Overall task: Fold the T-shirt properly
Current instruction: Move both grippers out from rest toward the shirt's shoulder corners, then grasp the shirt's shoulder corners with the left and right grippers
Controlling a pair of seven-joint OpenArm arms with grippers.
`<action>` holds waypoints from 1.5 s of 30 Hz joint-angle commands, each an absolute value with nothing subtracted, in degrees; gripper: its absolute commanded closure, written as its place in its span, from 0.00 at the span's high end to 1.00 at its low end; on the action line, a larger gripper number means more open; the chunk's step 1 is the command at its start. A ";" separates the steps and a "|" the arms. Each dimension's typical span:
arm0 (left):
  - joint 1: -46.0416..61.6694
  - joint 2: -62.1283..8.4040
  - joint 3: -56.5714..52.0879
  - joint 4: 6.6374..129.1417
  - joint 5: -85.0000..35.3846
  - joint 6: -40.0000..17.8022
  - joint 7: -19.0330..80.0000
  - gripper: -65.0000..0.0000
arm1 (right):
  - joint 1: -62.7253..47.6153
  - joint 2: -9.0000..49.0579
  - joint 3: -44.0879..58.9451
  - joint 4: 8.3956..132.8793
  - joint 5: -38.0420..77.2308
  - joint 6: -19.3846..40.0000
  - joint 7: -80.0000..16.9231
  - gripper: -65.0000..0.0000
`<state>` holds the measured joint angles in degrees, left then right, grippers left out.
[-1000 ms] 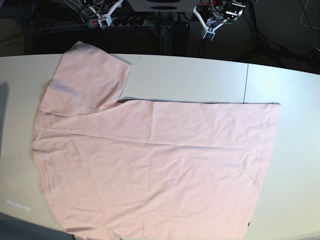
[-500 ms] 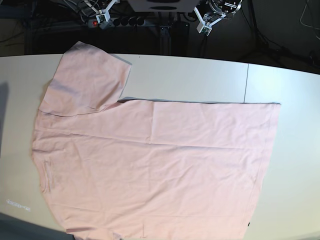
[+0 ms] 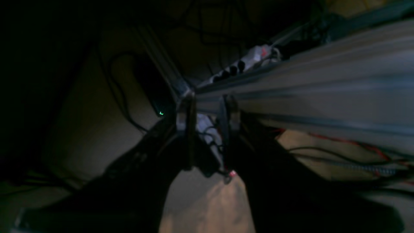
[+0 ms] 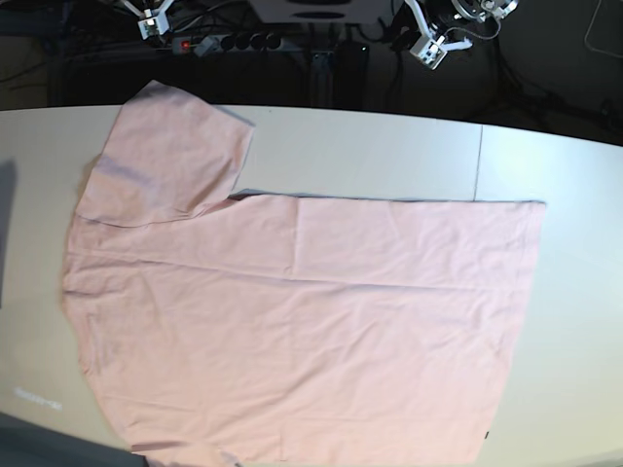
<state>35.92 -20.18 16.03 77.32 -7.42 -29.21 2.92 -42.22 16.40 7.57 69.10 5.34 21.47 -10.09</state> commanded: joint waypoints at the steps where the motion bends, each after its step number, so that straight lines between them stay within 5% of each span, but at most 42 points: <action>1: 37.41 -20.82 15.68 80.64 -7.99 -30.02 1.98 0.25 | -44.21 18.13 7.73 71.75 6.07 22.90 -10.22 0.37; 11: 46.30 -22.11 6.31 101.78 -8.08 -29.78 6.55 0.26 | -55.37 24.14 16.99 94.26 17.37 22.90 -18.68 0.37; 19: 47.00 -22.11 3.62 111.39 -7.81 -29.80 14.31 0.37 | -56.42 24.14 27.90 103.20 28.62 22.96 -24.86 0.37; 25: 47.00 -22.79 3.62 115.85 -6.31 -29.78 16.45 0.37 | -56.29 25.30 29.98 104.42 31.09 22.98 -26.02 0.38; 31: 46.98 -26.79 3.62 119.87 -2.26 -29.56 16.29 0.38 | -52.25 27.97 30.02 104.40 34.06 23.59 -27.77 0.49; 35: 46.98 -30.22 3.62 120.81 0.93 -28.86 15.51 0.54 | -47.86 29.74 30.02 104.29 37.26 24.49 -31.05 0.54; 45: 46.65 -38.15 3.62 120.81 11.05 -20.49 13.06 0.56 | -38.65 29.82 30.04 97.41 42.26 25.34 -33.95 0.55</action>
<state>46.33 -37.65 3.84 119.79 11.18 -22.09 14.22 -38.48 28.99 29.39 96.62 41.82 22.09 -34.85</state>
